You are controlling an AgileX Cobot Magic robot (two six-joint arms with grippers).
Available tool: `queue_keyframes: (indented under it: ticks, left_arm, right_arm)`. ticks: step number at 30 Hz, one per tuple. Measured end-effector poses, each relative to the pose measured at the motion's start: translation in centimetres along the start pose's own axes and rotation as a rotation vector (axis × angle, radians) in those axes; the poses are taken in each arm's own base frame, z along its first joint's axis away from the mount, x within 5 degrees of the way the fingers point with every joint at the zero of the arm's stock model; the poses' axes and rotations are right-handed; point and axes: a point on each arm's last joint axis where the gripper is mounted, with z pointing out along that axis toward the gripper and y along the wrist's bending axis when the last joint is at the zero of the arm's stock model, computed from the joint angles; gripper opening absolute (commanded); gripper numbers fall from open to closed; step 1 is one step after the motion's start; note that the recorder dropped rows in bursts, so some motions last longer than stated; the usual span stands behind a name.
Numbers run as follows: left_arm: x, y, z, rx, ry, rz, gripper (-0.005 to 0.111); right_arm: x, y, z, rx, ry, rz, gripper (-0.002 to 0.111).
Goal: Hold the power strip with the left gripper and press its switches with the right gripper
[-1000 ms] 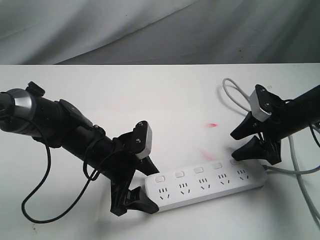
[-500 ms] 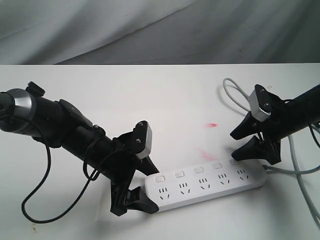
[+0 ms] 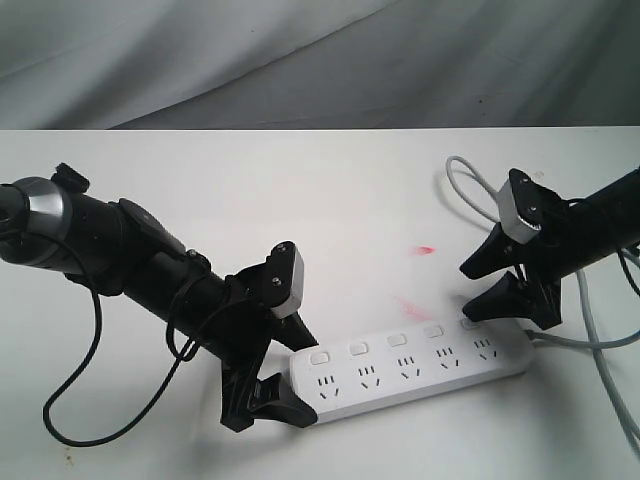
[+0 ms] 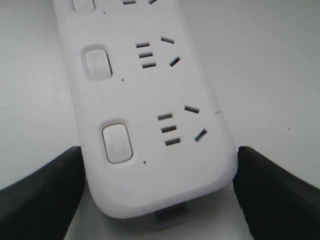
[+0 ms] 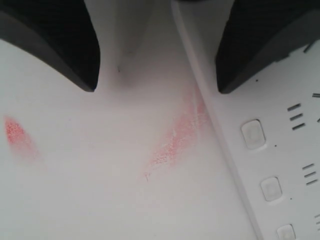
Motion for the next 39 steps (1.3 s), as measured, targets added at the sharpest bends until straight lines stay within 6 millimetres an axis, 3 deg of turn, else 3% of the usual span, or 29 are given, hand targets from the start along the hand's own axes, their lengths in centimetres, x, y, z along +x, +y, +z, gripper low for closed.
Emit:
queue_keyframes:
  ticks: [8, 14, 19, 21, 25, 31, 39]
  left_arm:
    - [0.0, 0.0, 0.0, 0.000, 0.000, 0.000, 0.030]
    - [0.0, 0.0, 0.0, 0.000, 0.002, 0.004, 0.030]
    - [0.0, 0.0, 0.0, 0.000, 0.002, 0.004, 0.030]
    - [0.0, 0.0, 0.0, 0.000, 0.002, 0.004, 0.030]
    - [0.0, 0.0, 0.0, 0.000, 0.002, 0.004, 0.030]
    - [0.0, 0.0, 0.0, 0.000, 0.002, 0.004, 0.030]
    - [0.0, 0.0, 0.0, 0.000, 0.002, 0.004, 0.030]
  right_arm:
    - [0.0, 0.0, 0.1, -0.005, -0.006, 0.005, 0.061]
    - [0.5, 0.1, 1.3, -0.059, -0.063, 0.057, 0.061]
    - [-0.4, 0.1, 0.6, -0.021, -0.097, 0.038, 0.061]
    - [-2.0, 0.2, -0.9, 0.026, -0.146, 0.018, 0.061]
    - [-7.3, 1.3, -6.4, 0.180, -0.304, -0.027, 0.061]
    - [-11.8, 2.9, -11.0, 0.306, -0.527, 0.034, 0.061]
    - [-15.3, 5.1, -15.4, 0.399, -0.741, 0.047, 0.061]
